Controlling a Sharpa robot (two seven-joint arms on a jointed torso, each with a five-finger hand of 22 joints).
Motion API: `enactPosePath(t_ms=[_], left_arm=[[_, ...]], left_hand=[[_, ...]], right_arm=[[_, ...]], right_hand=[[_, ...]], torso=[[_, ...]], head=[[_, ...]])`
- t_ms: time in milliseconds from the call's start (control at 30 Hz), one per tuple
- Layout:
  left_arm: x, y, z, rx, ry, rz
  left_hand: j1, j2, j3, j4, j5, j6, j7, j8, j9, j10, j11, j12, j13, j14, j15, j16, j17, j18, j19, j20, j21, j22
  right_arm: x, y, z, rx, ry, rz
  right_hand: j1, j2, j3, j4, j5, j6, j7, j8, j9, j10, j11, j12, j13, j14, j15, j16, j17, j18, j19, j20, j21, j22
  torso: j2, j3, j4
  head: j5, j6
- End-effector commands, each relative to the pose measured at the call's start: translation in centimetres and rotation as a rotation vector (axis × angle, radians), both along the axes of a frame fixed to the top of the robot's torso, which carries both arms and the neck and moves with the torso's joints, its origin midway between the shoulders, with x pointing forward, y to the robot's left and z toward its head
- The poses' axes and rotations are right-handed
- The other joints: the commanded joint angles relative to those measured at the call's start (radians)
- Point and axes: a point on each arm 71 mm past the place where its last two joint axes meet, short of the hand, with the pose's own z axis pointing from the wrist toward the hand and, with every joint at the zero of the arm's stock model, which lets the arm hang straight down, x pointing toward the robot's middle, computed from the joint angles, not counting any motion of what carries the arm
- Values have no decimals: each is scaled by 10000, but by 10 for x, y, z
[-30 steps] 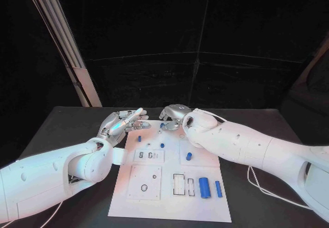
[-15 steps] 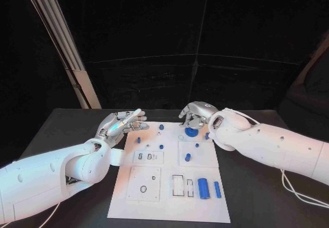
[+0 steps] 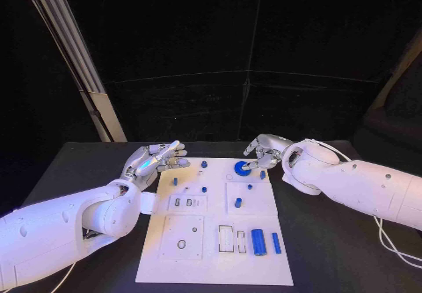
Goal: Assemble the parts on the task board
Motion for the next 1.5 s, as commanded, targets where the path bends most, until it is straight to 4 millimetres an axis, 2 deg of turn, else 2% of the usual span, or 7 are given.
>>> enactPosePath(t_ms=[33,200,433,867,1200,1367,1500], left_arm=[[0,-2,1,-123,-3,-134],[1,-2,0,-126,8,-157],[1,-3,0,-123,51,-200],[2,-4,-1,-114,81,-225],[2,-3,-2,-102,106,-231],[2,-3,-2,-101,122,-243],[2,-3,-2,-103,134,-257]], left_hand=[[-52,35,-23,-51,6,-22,64,-49,-11,-42,43,-34,-16,-17,81,-42,8,61,60,32,-63,-8],[-52,35,-23,-51,6,-22,64,-49,-11,-42,43,-34,-16,-17,81,-42,8,61,60,32,-63,-8],[-58,38,-24,-50,5,-23,66,-52,-11,-43,45,-38,-16,-17,82,-49,12,61,61,33,-67,-12],[-58,38,-24,-50,5,-23,66,-52,-11,-43,45,-38,-16,-17,82,-49,12,61,61,33,-67,-12],[-58,38,-24,-50,5,-23,66,-52,-11,-43,45,-38,-16,-17,82,-49,12,61,61,33,-67,-12],[-58,38,-24,-50,5,-23,66,-52,-11,-43,45,-38,-16,-17,82,-49,12,61,61,33,-67,-12],[-58,38,-24,-50,5,-23,66,-52,-11,-43,45,-38,-16,-17,82,-49,12,61,61,33,-67,-12]], right_arm=[[3,-1,-5,-663,630,-295],[8,2,-9,-968,669,-269],[13,7,-14,-1366,879,-84],[18,15,-18,-1486,917,94],[19,17,-18,-1642,810,158],[19,19,-17,-1946,557,191],[19,22,-15,-2465,60,315]], right_hand=[[240,8,-125,217,94,-101,10,87,-9,-14,37,399,501,351,60,78,-20,-206,87,9,59,68],[493,56,-342,502,148,-161,-6,221,-4,692,38,2033,2367,354,61,125,1,-280,293,19,221,475],[708,162,-499,640,250,-234,-40,352,-8,1312,24,3379,3931,380,60,239,131,-367,532,24,403,943],[866,308,-495,592,310,-210,-52,444,1,1374,20,3594,4187,385,58,283,173,-380,561,24,441,1028],[985,512,-465,516,478,67,-78,664,42,1474,-3,3786,4428,401,38,349,258,-410,645,8,504,1194],[1326,769,-222,290,88,362,-94,865,71,1597,-26,3970,4660,405,23,389,294,-432,707,-5,551,1314],[2066,818,263,-280,59,782,-144,1075,112,1785,-79,4237,4986,401,-24,404,296,-465,807,-38,610,1489]], torso=[[7,-15,17],[13,-24,33],[8,-33,42],[4,-42,49],[6,-45,48],[5,-49,64],[5,-52,68]], head=[[7,-17],[-2,-66],[12,-127],[16,-193],[17,-211],[-5,-235],[-19,-250]])
